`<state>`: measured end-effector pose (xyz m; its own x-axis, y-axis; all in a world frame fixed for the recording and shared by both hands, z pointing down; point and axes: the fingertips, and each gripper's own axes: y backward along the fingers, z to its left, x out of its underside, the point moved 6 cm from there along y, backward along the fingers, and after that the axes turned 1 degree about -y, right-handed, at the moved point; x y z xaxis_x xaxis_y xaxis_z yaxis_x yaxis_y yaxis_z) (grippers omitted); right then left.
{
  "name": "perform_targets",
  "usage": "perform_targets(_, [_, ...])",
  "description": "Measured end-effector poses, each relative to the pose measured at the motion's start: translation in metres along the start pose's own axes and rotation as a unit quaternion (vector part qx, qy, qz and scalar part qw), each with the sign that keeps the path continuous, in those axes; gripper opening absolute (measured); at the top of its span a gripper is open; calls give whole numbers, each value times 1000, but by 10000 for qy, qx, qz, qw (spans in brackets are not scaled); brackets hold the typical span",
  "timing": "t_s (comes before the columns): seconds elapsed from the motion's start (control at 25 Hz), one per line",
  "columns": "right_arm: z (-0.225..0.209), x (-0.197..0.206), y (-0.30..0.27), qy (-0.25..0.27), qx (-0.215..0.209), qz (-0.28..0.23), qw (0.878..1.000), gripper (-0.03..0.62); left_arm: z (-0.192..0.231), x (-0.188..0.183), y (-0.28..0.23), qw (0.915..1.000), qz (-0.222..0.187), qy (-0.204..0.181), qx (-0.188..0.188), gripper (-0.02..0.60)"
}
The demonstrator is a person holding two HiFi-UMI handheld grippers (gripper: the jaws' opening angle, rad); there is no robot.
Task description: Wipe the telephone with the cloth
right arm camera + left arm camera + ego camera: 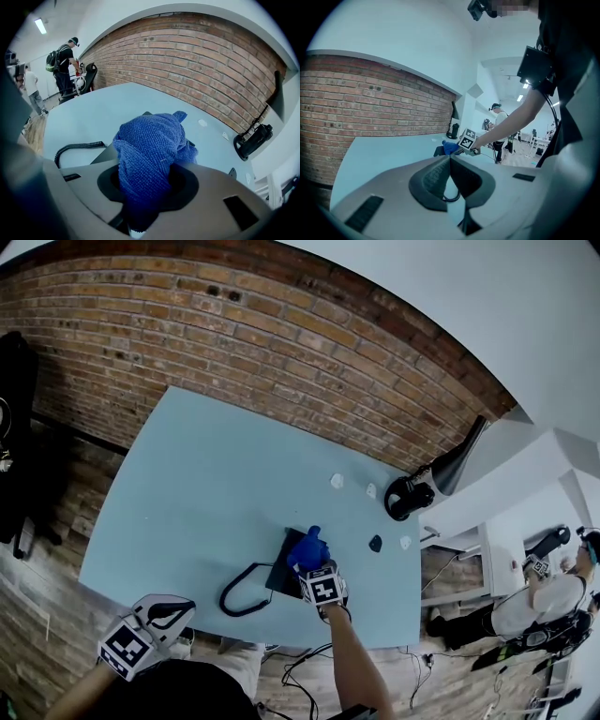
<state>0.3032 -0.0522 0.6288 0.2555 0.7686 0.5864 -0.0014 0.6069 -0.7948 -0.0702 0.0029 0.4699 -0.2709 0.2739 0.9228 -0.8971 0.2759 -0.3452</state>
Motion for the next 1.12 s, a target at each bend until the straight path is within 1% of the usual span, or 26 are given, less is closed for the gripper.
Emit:
perform_targets(0.2, [17, 10, 3, 13, -91, 41, 9999, 141, -1, 1, 1, 10000, -7, -55, 52, 8])
perform_targets(0.36, [22, 18, 3, -38, -96, 106, 9999, 141, -4, 1, 0, 10000, -6, -21, 91, 8])
perform_targets(0.6, [42, 35, 5, 37, -253, 199, 9995, 141, -6, 4, 4, 9999, -33, -107, 127, 8])
perform_targets(0.76, [53, 44, 6, 90, -365, 277, 9989, 141, -10, 5, 5, 9998, 10, -23, 191, 8])
perform_targets(0.92, [64, 54, 7, 68, -466, 368, 9982, 141, -13, 5, 2, 9996, -12, -143, 260, 8])
perform_targets(1.12, [76, 65, 10, 89, -562, 504, 9971, 141, -14, 5, 2, 9995, -25, -131, 286, 8])
